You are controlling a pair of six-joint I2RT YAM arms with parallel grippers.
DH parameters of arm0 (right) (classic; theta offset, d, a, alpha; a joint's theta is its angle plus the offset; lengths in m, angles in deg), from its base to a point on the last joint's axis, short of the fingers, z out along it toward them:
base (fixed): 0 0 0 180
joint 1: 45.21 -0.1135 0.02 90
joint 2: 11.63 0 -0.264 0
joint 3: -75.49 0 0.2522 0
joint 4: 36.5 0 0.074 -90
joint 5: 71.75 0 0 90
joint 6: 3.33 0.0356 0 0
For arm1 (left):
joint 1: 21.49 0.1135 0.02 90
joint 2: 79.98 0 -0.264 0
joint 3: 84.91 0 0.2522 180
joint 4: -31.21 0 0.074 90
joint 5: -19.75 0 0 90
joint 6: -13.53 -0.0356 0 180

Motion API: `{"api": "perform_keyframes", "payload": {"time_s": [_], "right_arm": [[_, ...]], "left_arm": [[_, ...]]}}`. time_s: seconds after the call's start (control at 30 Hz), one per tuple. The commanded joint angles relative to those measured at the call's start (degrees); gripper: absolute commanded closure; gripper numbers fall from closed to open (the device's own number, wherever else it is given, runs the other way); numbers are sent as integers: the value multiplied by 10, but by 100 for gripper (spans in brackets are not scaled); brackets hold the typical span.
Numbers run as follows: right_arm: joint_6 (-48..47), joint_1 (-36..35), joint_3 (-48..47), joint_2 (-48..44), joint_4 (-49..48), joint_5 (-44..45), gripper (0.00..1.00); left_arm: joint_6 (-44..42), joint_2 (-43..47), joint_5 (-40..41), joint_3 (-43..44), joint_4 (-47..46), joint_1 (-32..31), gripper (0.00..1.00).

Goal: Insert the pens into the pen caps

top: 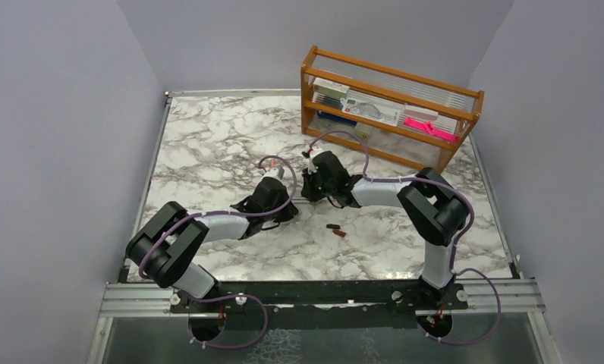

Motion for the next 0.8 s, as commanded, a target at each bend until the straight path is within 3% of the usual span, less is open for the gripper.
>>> {"api": "perform_keyframes", "payload": {"time_s": [0.0, 0.33, 0.77], "right_arm": [[8, 0, 47, -32, 4, -26, 99], [49, -1, 127, -60, -40, -65, 99], [87, -11, 209, -98, -87, -82, 99]], "left_arm": [[-27, -42, 39, 13, 74, -2, 100], [-31, -55, 24, 19, 53, -3, 100], [-53, -10, 51, 38, 111, 4, 100]]}}
